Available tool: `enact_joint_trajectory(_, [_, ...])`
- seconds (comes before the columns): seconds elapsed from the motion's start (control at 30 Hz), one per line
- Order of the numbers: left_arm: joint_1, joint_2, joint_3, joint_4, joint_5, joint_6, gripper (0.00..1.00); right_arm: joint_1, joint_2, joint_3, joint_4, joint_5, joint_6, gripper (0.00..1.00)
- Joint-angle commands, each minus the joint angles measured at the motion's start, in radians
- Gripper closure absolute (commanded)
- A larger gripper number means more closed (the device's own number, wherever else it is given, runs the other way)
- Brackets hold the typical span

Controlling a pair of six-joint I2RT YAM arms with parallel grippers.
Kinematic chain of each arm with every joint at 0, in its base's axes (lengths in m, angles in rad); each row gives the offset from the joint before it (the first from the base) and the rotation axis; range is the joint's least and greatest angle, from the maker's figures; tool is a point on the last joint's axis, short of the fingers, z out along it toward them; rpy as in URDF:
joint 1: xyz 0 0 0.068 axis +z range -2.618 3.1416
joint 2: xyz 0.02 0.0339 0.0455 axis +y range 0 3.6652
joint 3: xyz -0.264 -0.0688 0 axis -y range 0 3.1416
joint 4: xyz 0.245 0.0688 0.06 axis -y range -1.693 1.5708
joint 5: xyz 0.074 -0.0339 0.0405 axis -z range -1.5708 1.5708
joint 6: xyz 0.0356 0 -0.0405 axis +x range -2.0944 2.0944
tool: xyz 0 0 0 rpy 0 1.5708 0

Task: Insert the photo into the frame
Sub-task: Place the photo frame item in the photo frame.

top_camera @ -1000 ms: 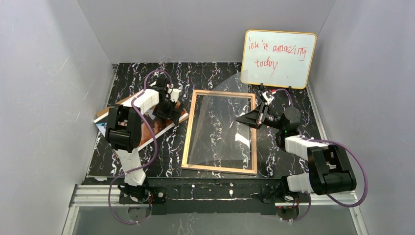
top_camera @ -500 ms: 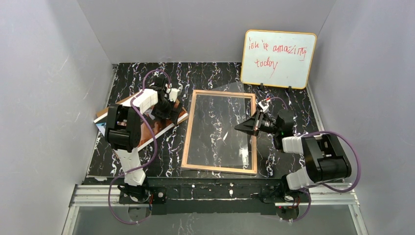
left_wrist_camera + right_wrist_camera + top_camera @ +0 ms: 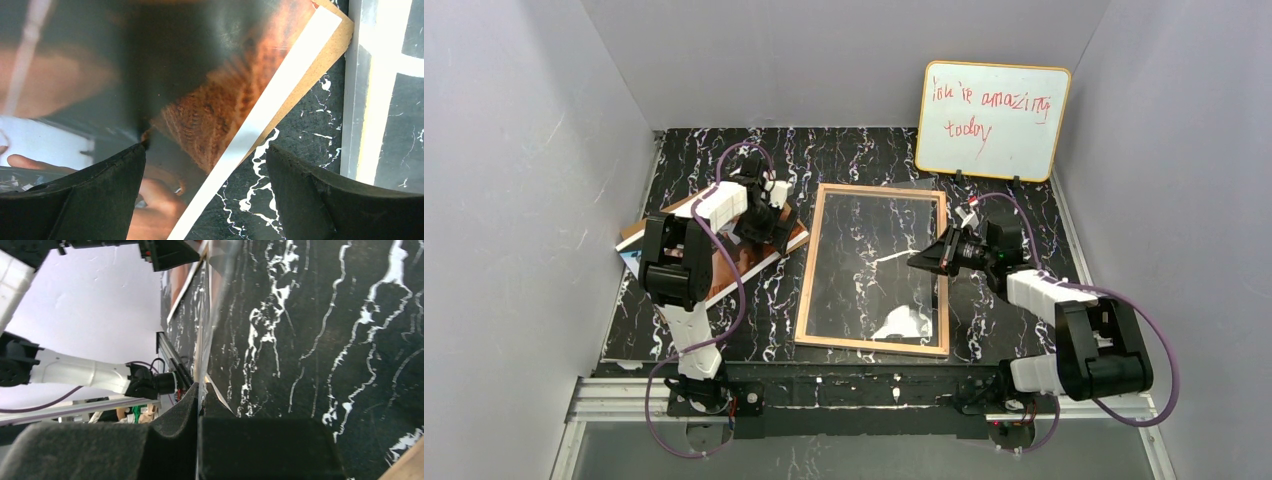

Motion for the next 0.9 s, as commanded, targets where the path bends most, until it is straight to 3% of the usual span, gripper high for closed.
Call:
enact_joint_trajectory(0.0, [0.000, 0.063, -0.049, -0.046, 0.010, 0.007, 0.12, -0.001, 0.030, 0.047, -0.075, 0.040, -0.093, 0.99])
enact_joint_trajectory(0.87, [-0.025, 0.049, -0.061, -0.045, -0.006, 0.018, 0.12, -0.002, 0.083, 0.057, -0.221, 0.203, -0.254, 0.99])
